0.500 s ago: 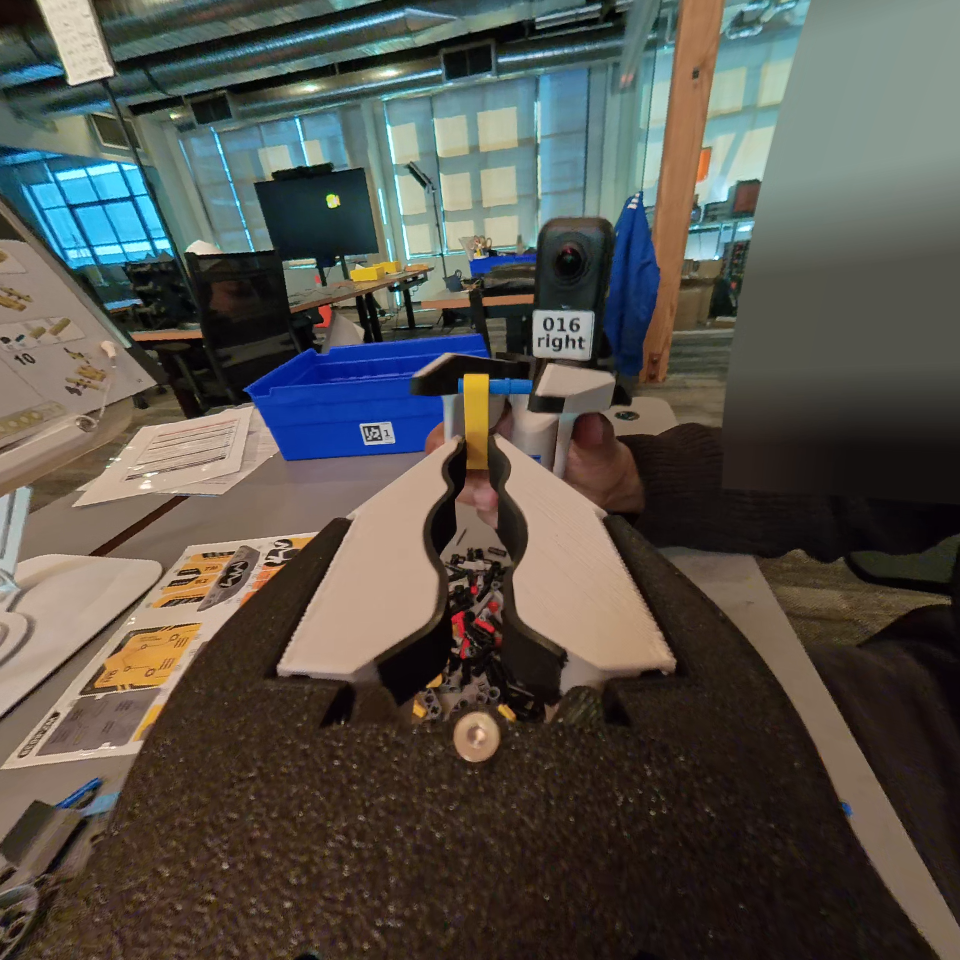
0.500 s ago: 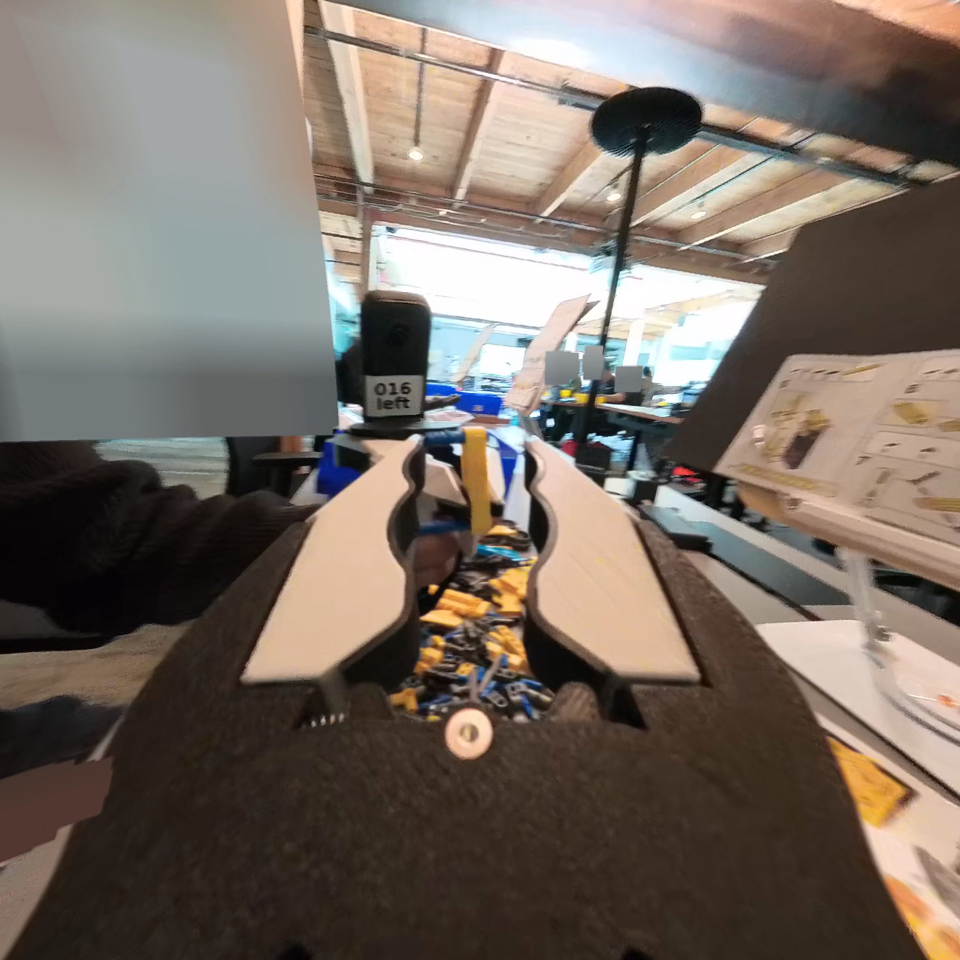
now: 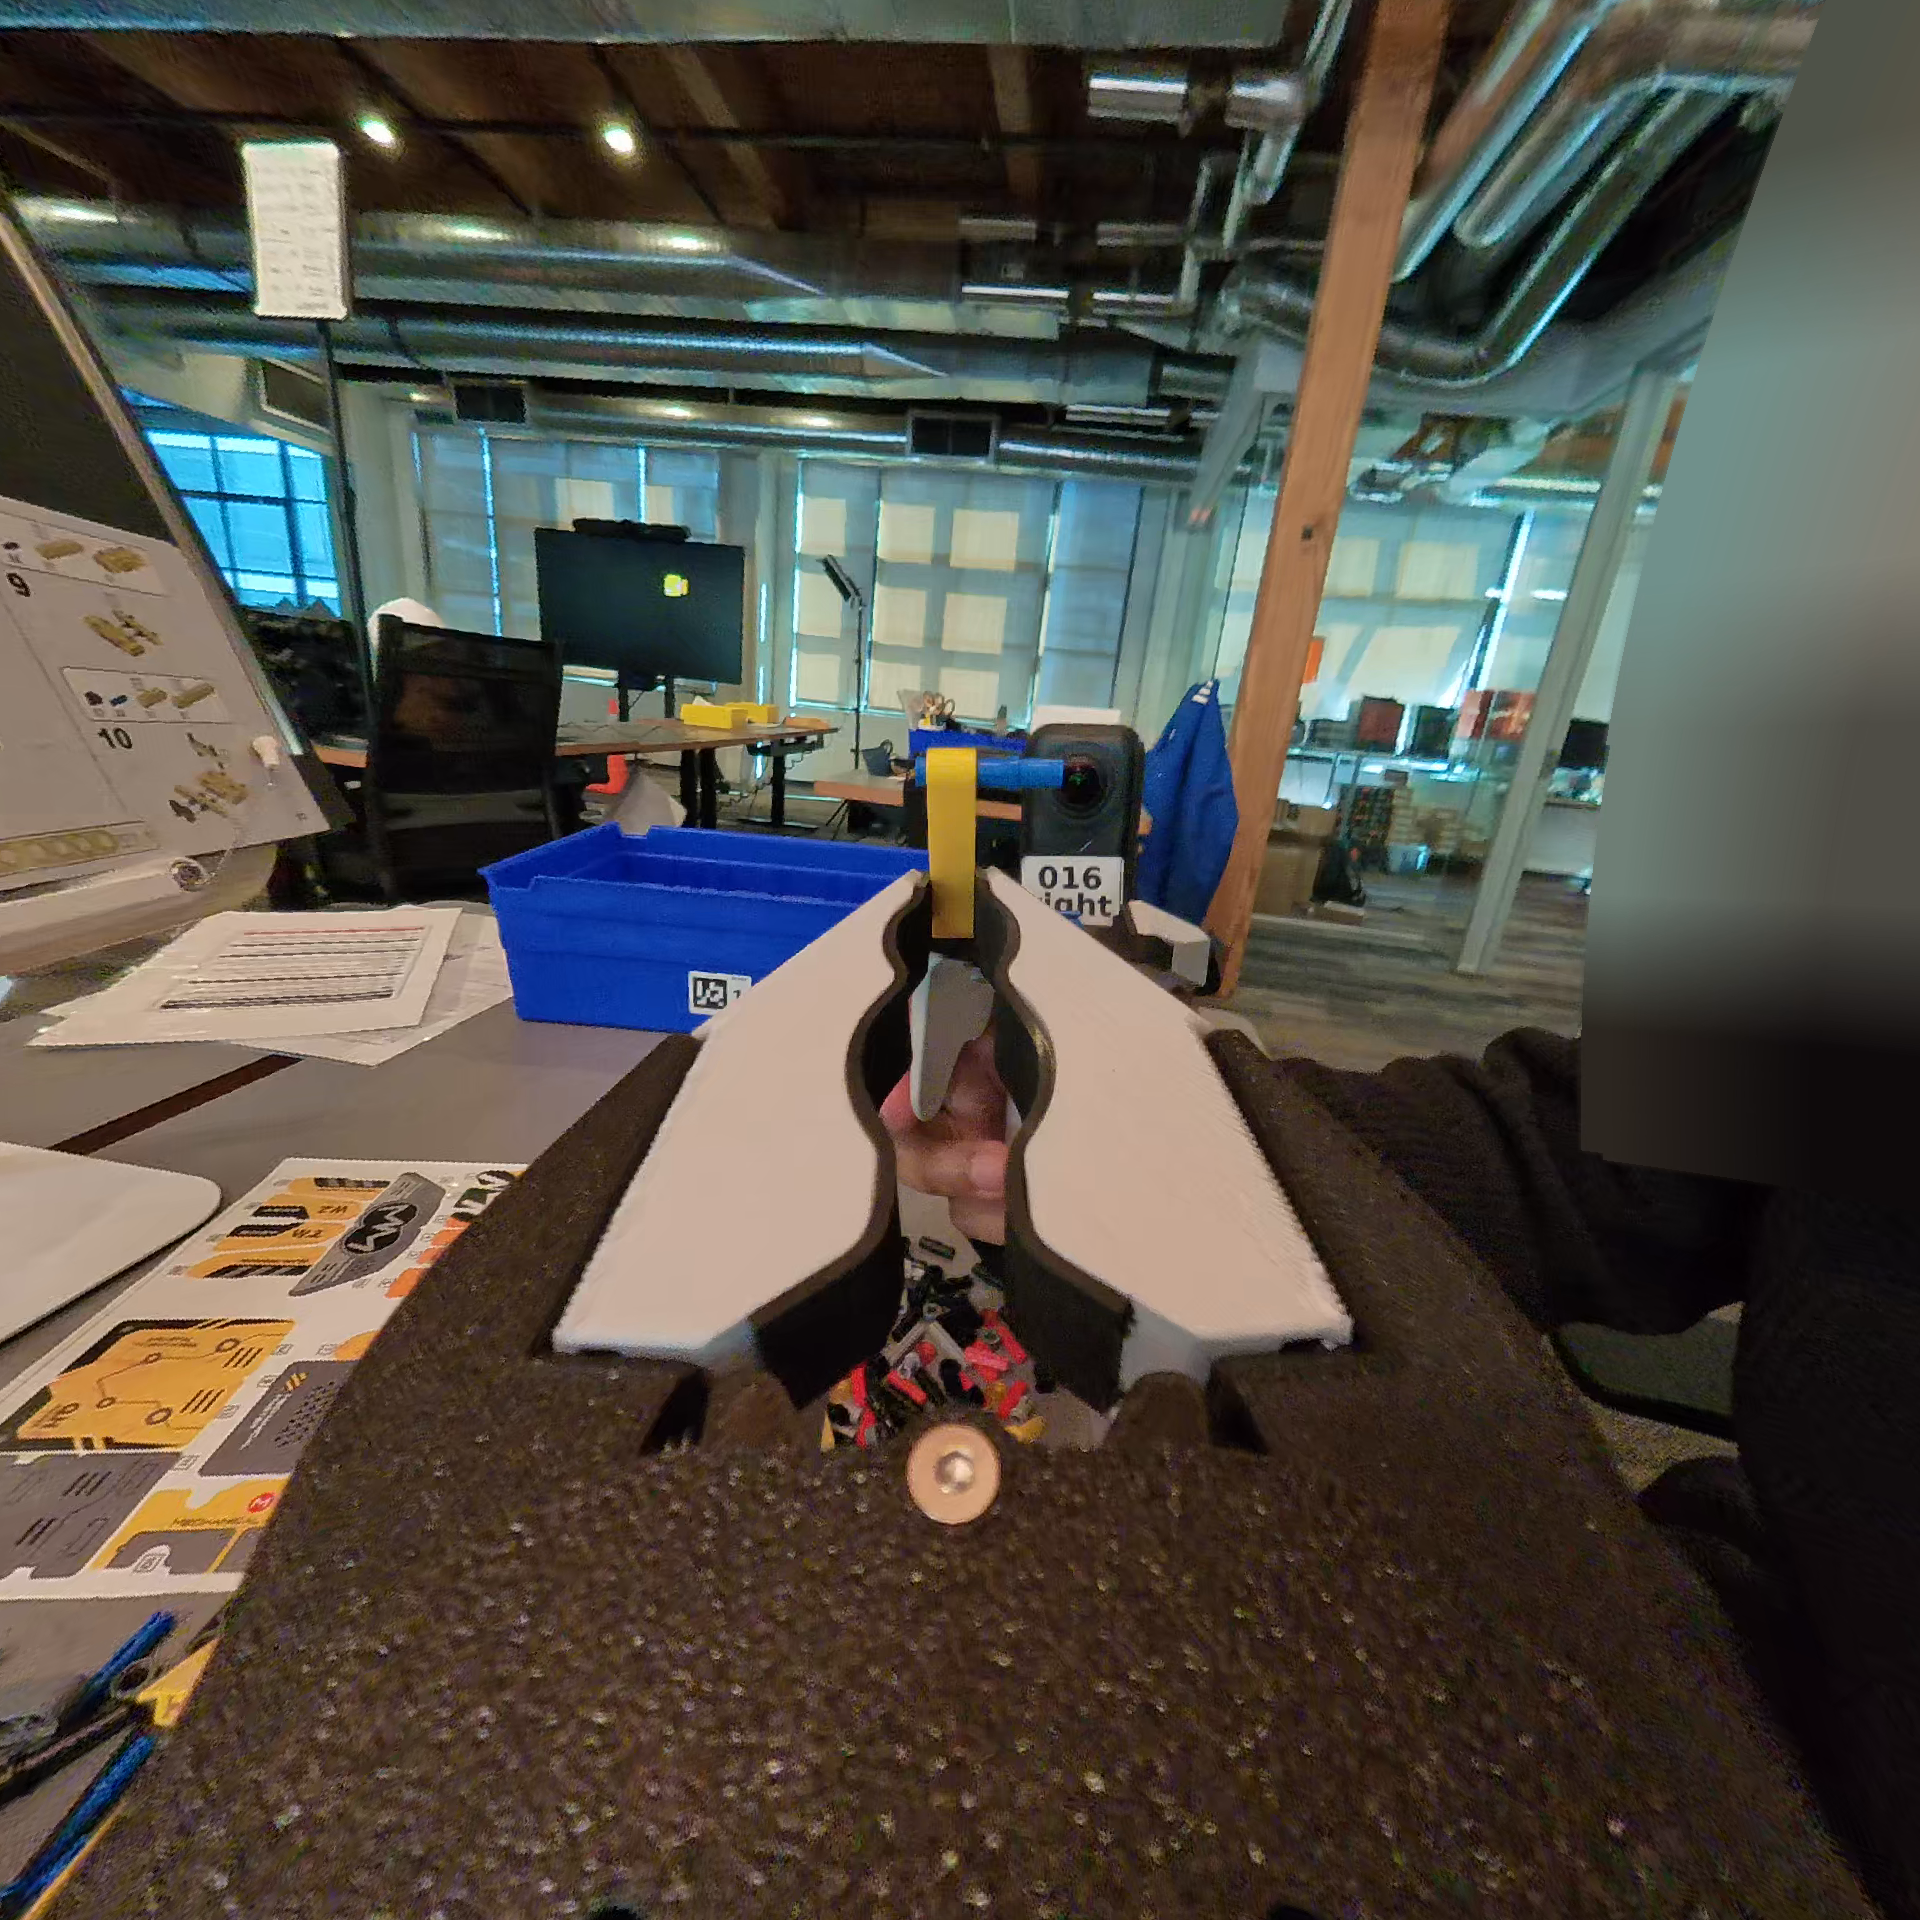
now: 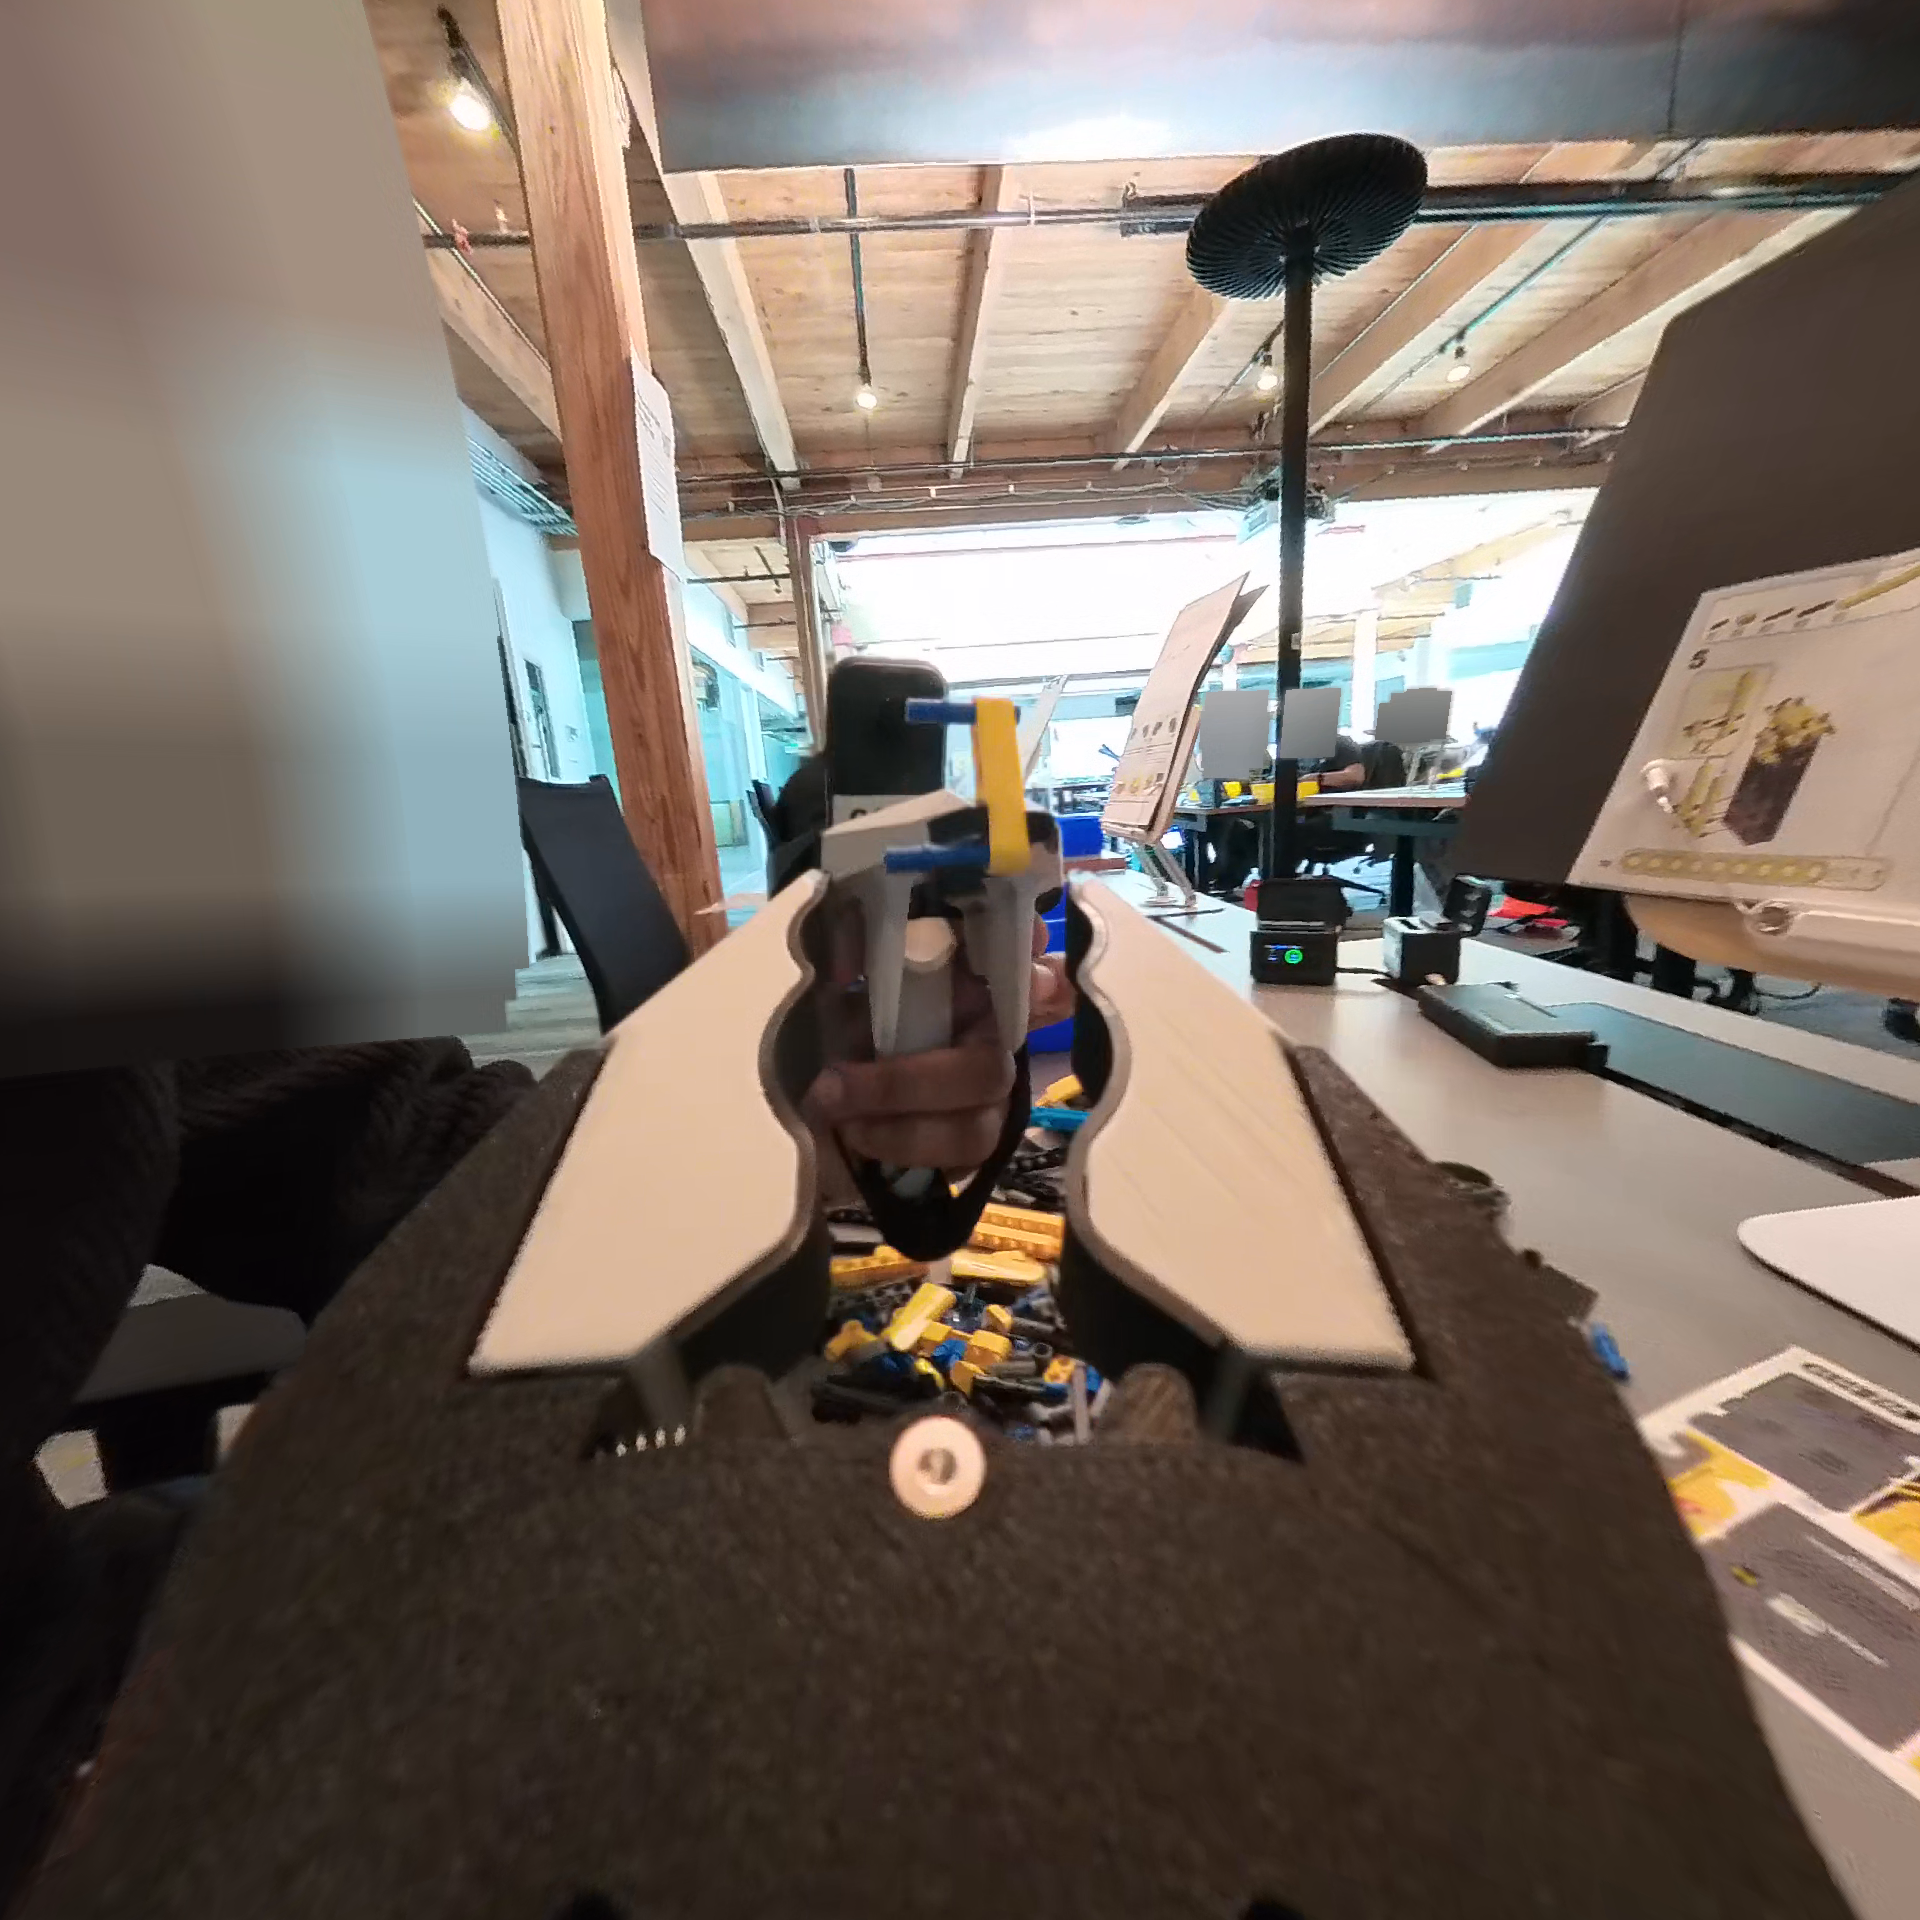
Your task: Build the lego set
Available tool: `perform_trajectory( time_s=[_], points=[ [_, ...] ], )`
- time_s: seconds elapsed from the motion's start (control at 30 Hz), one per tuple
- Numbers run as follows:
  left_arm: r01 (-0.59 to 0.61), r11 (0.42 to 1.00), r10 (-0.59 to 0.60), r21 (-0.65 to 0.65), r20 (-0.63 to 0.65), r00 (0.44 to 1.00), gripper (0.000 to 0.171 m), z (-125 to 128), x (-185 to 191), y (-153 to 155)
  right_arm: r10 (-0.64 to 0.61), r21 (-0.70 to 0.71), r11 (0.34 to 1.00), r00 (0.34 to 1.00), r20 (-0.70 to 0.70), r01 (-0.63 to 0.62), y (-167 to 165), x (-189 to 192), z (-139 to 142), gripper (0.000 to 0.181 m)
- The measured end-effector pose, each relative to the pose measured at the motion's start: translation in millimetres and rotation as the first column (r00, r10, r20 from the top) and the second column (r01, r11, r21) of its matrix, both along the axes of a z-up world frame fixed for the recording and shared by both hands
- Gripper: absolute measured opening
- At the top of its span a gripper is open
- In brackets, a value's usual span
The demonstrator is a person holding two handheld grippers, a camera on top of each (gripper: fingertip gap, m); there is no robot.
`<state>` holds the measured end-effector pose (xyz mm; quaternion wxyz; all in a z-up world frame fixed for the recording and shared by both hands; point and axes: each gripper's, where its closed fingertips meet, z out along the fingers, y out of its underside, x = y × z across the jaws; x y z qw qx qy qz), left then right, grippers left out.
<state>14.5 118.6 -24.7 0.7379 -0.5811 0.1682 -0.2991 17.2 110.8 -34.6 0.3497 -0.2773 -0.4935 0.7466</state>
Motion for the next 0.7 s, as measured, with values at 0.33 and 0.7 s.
perform_trajectory(
  time_s=[0.33, 0.7],
  points=[
    [-0.017, 0.999, 0.017, -0.034, -0.006, 1.000, 0.008, -11.9, 5.9, 9.0, -0.028, 0.003, 1.000, 0.999, 0.044, 0.028, 6.0, -4.4, -3.4, 0.032],
    [-0.142, 0.990, 0.137, -0.022, -0.141, 0.980, 0.000, -15.3, -3.7, 11.5, -0.182, 0.215, 0.960, 0.983, -0.013, 0.180, 16.4, -1.3, -4.9, 0.000]
  ],
)
